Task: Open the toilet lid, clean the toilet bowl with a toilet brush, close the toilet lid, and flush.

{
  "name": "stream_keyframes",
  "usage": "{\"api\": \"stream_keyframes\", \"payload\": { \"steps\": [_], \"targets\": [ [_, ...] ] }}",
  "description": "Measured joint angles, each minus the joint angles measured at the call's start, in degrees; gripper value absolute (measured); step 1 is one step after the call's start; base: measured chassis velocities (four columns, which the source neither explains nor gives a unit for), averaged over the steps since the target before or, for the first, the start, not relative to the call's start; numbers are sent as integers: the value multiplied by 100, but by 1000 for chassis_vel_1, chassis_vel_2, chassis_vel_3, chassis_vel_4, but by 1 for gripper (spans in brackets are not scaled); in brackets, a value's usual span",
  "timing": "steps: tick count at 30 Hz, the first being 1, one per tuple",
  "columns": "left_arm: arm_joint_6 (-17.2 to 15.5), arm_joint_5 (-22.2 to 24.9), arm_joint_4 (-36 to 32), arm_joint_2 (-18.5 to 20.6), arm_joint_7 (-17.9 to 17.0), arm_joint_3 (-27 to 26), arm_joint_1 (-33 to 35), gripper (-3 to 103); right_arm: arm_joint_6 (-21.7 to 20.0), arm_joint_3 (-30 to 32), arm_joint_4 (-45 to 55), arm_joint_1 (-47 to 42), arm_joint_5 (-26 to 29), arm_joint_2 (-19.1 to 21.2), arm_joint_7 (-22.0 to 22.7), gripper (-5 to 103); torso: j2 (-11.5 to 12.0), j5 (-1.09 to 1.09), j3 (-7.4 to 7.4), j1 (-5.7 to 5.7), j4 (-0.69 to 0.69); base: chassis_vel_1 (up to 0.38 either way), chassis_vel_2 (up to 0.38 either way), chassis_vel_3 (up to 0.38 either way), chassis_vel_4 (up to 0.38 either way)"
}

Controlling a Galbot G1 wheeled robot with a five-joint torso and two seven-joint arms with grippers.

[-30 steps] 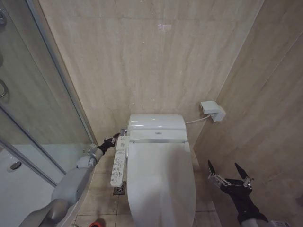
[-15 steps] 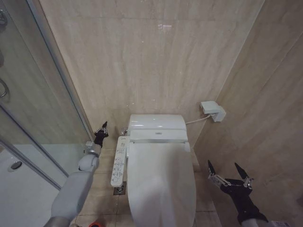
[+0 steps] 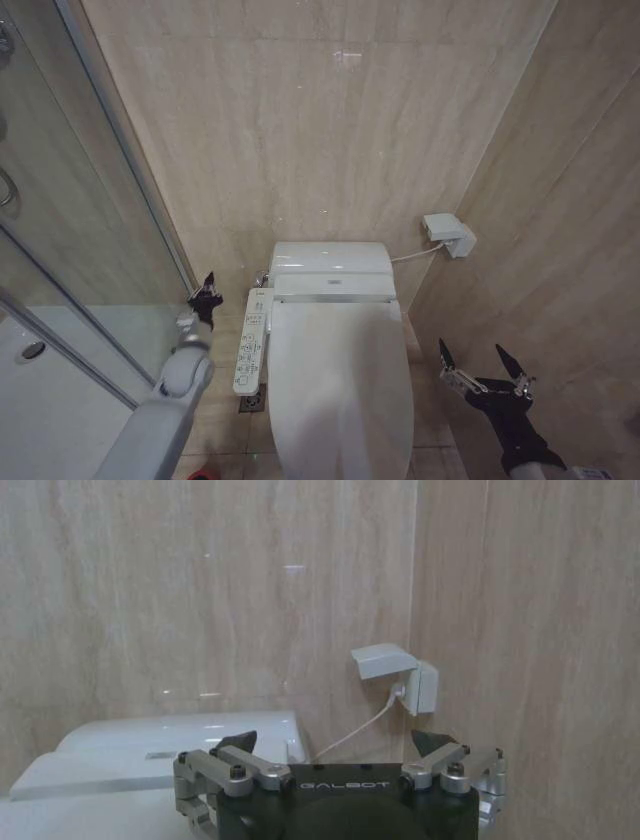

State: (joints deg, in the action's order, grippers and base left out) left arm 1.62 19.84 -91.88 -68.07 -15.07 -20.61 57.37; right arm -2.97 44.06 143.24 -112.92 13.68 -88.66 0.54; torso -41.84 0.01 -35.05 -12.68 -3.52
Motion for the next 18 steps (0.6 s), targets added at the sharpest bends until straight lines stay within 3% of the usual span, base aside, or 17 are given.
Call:
{"api": "stream_keyframes", "payload": {
  "steps": [9,18],
  "targets": [
    [66,191,-947,235,491,-599,1148,0,0,0,0,0,0,1,0,100,0,1,0,1,-1,0,0,0,0],
    [-74,241,-1953,94,355,-904,1746,0,0,0,0,0,0,0,0,100,0,-1,0,0,-1,0,0,0,0]
  ]
}}
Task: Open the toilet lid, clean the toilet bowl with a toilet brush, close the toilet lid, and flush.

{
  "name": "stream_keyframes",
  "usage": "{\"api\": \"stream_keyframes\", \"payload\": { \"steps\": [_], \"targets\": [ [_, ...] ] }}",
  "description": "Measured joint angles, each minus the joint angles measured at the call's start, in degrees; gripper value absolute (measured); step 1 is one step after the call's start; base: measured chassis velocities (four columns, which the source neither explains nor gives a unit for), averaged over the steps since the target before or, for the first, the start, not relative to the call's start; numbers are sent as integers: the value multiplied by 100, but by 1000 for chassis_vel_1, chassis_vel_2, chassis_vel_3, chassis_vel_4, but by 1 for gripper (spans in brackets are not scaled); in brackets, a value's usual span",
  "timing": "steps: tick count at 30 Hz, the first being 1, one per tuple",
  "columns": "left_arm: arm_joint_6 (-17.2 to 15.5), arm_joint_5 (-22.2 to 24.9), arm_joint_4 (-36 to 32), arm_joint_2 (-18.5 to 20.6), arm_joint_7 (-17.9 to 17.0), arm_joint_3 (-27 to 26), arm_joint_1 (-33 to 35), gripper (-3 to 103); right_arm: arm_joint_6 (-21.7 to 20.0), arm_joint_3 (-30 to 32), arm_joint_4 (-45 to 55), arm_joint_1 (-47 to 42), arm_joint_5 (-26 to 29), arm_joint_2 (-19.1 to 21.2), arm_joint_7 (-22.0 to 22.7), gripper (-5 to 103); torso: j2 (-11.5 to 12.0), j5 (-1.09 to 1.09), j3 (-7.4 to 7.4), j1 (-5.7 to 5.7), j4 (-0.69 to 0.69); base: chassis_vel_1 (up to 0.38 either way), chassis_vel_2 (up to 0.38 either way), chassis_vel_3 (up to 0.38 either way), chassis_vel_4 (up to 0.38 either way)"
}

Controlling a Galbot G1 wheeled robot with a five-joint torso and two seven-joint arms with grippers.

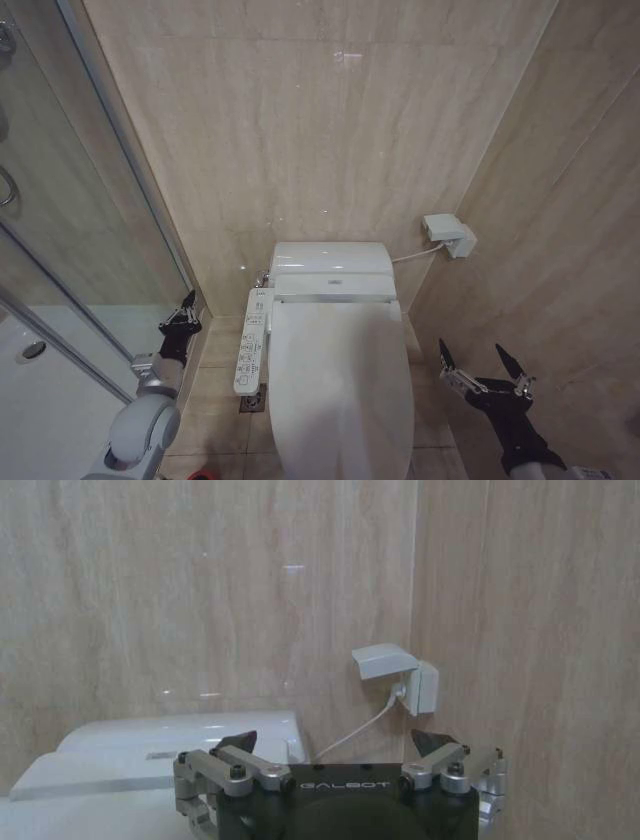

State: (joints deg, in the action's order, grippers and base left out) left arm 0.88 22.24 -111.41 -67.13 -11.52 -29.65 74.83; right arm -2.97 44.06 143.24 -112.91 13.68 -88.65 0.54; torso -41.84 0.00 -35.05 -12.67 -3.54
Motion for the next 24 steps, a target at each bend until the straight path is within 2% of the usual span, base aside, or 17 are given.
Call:
{"api": "stream_keyframes", "payload": {
  "steps": [6,14,19,22,24],
  "targets": [
    [-108,-45,-519,-86,-160,-141,342,0,0,0,0,0,0,0,0,100,0,0,-1,0,0,0,0,0,0],
    [-124,-75,-958,-191,-200,-426,798,0,0,0,0,0,0,0,0,100,0,1,-1,0,1,0,0,0,0],
    [-98,-182,-1246,-281,-107,-545,1190,0,0,0,0,0,0,0,0,100,0,0,0,0,0,0,0,0,0],
    [132,-284,-1304,-373,147,-713,1507,0,0,0,0,0,0,0,0,100,0,1,0,0,0,0,0,0,0],
    [148,-308,-1428,-415,169,-768,1675,0,0,0,0,0,0,0,0,100,0,1,0,0,2,0,0,0,0]
  ]
}}
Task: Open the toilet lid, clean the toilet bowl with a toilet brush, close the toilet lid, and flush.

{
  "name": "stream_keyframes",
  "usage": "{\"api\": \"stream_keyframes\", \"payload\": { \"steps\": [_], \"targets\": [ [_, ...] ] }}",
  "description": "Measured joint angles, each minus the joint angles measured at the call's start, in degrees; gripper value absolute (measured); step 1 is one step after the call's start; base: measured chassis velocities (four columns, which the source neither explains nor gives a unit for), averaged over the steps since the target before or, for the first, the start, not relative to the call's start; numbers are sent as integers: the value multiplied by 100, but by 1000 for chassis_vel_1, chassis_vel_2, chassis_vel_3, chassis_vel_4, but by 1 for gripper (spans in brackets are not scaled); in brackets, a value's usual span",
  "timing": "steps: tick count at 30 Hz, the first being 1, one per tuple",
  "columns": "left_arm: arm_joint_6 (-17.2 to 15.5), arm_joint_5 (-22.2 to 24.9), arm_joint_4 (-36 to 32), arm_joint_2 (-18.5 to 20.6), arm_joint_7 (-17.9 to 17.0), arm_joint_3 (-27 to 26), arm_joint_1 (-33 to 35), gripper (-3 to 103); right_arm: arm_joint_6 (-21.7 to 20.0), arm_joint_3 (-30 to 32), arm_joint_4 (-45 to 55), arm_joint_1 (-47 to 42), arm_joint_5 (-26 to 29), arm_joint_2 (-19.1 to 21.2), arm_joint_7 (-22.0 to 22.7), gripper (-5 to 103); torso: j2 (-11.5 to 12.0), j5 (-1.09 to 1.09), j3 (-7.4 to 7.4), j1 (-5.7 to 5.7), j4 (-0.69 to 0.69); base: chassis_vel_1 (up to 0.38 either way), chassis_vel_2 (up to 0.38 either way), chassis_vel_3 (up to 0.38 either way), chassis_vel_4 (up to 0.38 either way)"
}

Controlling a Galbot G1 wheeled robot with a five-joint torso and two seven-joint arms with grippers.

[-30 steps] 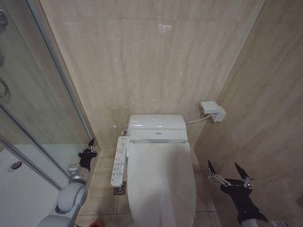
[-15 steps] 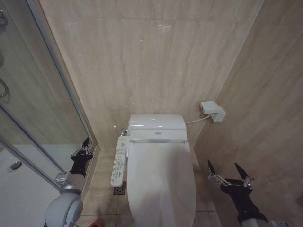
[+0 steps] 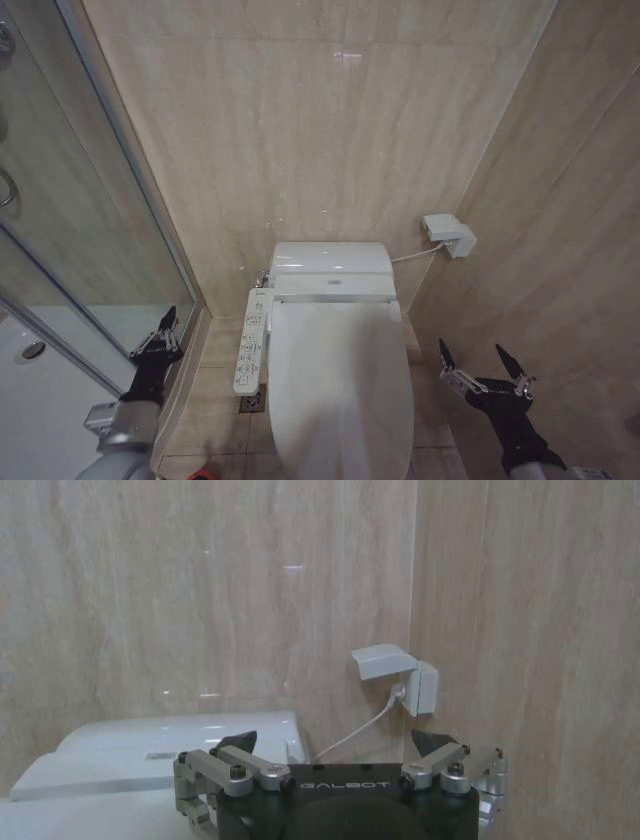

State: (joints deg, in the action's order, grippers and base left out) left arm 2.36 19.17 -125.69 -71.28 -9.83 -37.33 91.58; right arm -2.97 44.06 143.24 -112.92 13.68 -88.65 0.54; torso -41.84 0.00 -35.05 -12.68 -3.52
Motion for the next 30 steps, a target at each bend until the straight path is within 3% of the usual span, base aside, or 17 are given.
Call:
{"api": "stream_keyframes", "payload": {
  "steps": [17,30],
  "targets": [
    [52,-337,-860,-431,-11,-8,789,0,0,0,0,0,0,0,0,100,0,-1,0,0,-1,0,0,0,0],
    [298,-742,-957,-728,35,266,1213,0,0,0,0,0,0,0,0,100,1,0,0,0,-1,0,0,0,0]
  ]
}}
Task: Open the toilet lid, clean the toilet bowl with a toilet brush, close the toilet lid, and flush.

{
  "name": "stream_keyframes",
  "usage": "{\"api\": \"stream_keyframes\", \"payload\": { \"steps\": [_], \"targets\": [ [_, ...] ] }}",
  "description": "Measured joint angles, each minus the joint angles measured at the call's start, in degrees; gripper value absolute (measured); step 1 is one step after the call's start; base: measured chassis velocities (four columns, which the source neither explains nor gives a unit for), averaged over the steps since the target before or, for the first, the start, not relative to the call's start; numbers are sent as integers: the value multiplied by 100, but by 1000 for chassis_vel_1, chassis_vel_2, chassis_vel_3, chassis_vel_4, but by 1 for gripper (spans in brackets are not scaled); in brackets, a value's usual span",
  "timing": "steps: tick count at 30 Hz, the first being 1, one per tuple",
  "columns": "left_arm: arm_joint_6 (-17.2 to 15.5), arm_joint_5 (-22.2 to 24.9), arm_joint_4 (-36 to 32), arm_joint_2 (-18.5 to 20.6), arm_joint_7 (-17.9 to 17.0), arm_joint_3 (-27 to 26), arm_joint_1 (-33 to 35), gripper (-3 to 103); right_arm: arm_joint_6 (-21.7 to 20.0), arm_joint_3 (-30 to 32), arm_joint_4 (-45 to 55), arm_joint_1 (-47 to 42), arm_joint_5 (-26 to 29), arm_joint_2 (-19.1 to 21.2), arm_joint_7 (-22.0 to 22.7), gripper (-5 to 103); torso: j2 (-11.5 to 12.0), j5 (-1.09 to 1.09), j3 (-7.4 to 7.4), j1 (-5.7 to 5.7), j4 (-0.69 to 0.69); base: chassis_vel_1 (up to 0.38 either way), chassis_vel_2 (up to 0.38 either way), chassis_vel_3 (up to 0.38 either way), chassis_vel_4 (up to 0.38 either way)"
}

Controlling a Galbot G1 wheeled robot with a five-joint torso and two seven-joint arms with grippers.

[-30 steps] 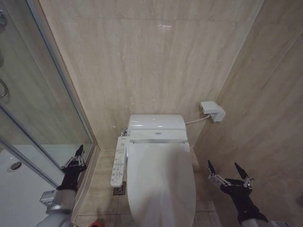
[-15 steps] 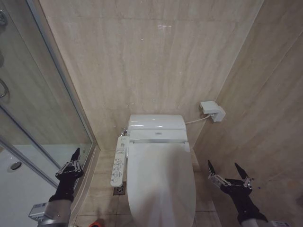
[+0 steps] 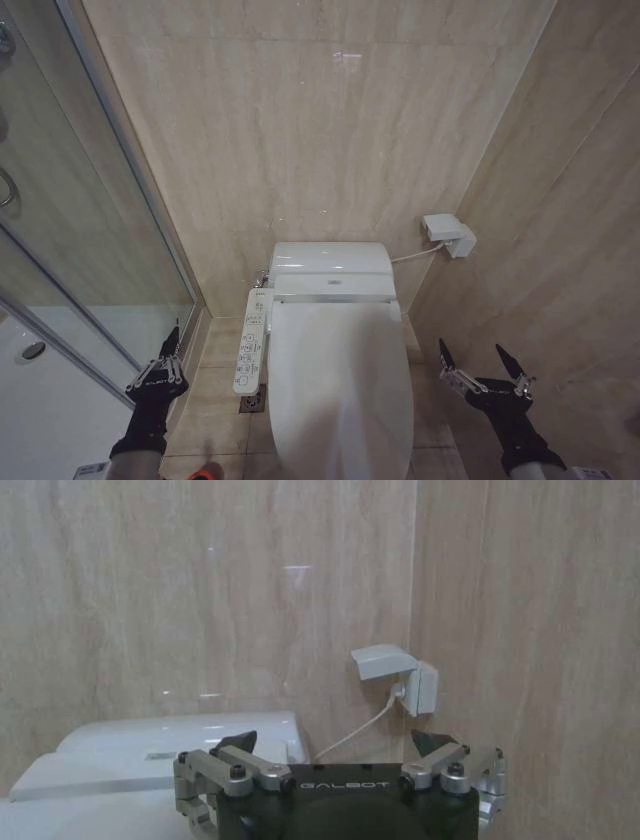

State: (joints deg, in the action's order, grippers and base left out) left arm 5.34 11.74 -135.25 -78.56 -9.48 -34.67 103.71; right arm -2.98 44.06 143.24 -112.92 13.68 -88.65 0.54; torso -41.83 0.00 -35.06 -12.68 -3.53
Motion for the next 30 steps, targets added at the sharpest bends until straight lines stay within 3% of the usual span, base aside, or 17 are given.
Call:
{"api": "stream_keyframes", "payload": {
  "steps": [5,14,26,27,30],
  "targets": [
    [53,-23,22,-68,198,48,103,0,0,0,0,0,0,0,0,100,0,0,0,0,0,0,0,0,0],
    [219,-267,-46,-289,256,119,384,0,0,0,0,0,0,0,0,100,0,0,0,0,0,0,0,0,0],
    [217,-470,-325,-352,104,105,787,0,0,0,0,0,0,0,0,100,0,0,0,0,0,0,0,0,0],
    [225,-505,-331,-355,92,105,822,19,0,0,0,0,0,0,0,100,0,0,0,0,0,0,0,0,0],
    [266,-576,-336,-351,59,103,894,19,0,0,0,0,0,0,0,100,0,0,0,0,0,0,0,0,0]
  ]
}}
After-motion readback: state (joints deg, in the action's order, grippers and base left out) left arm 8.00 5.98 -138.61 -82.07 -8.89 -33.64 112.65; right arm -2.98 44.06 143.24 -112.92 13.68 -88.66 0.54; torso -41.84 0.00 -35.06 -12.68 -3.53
